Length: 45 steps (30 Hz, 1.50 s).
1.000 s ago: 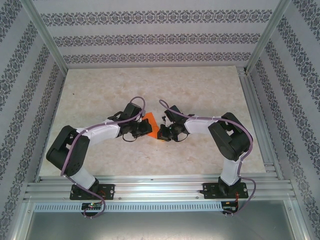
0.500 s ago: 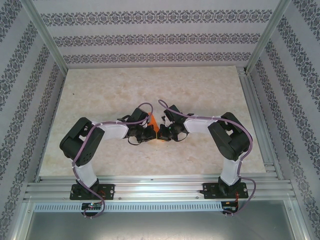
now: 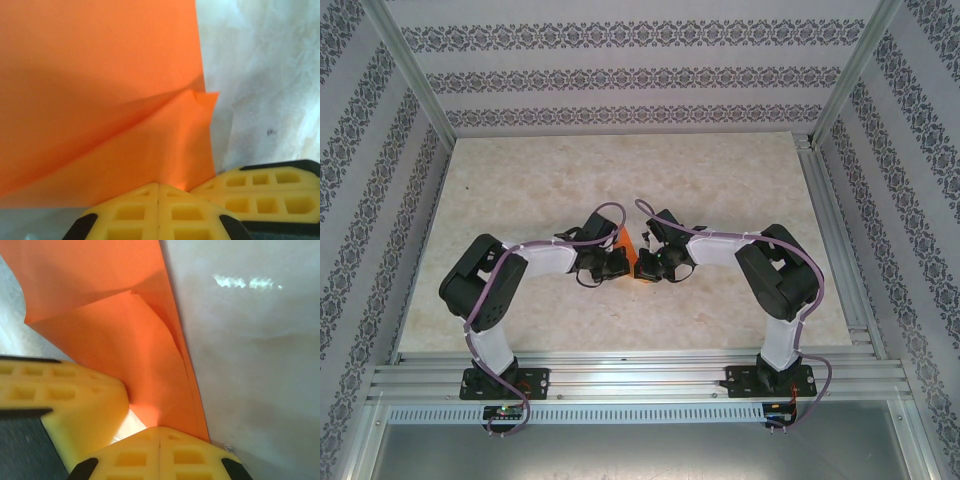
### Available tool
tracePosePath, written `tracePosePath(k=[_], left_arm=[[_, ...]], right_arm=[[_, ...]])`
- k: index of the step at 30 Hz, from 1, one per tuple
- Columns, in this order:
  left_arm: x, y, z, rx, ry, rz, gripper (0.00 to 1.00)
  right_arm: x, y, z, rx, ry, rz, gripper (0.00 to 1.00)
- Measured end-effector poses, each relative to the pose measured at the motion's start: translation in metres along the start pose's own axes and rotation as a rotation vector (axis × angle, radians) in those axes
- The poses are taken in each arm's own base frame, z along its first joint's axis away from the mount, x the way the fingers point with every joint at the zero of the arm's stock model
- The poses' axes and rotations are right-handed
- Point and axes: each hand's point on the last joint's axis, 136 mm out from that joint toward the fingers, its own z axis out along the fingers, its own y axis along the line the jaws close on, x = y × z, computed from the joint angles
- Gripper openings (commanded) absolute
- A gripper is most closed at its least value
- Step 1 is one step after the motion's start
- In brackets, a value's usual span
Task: Fold a paper plane with a square sheet of paper (fold left side to right side)
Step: Third fold the triangle at the center of the table.
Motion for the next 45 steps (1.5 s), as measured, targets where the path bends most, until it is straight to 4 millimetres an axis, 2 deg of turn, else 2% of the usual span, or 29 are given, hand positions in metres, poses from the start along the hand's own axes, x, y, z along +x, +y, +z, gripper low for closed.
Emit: tracePosePath(k=[19,24,27,30,32,34,36,39,42,45], left_arm=[[-0.041,0.056,-0.033,-0.055,-0.089,-0.075,0.03],[-0.054,0.081,-0.051,-0.095,-0.124,-0.112,0.15],[-0.064,0.095,-0.075,-0.119,-0.165,-0.141,0.29],[-0.073,0.089,-0.105,-0.091,-0.227,-0.131,0.35],[-0.076,0.074,-0.125,-0.042,-0.268,-0.108,0.43],[-0.073,0.059,-0.136,0.021,-0.288,-0.091,0.45],[-0.064,0.053,-0.137,0.075,-0.282,-0.099,0.46],[-0.047,0.058,-0.123,0.127,-0.236,-0.166,0.46],[-0.033,0.065,-0.107,0.166,-0.183,-0.244,0.47],[-0.03,0.066,-0.096,0.192,-0.151,-0.291,0.5]], right_arm=[[-0.001,0.001,0.001,0.009,-0.006,-0.015,0.0],[-0.002,0.003,0.0,0.024,-0.007,-0.036,0.0],[-0.003,0.001,-0.004,0.056,-0.001,-0.043,0.07],[-0.005,0.003,-0.014,0.09,-0.001,-0.063,0.19],[-0.012,0.014,-0.027,0.092,-0.024,-0.1,0.27],[-0.024,0.031,-0.043,0.078,-0.065,-0.156,0.33],[-0.039,0.048,-0.057,0.059,-0.116,-0.215,0.33],[-0.055,0.06,-0.066,0.046,-0.16,-0.272,0.24],[-0.063,0.053,-0.056,0.051,-0.147,-0.286,0.2],[-0.063,0.036,-0.036,0.075,-0.102,-0.268,0.18]])
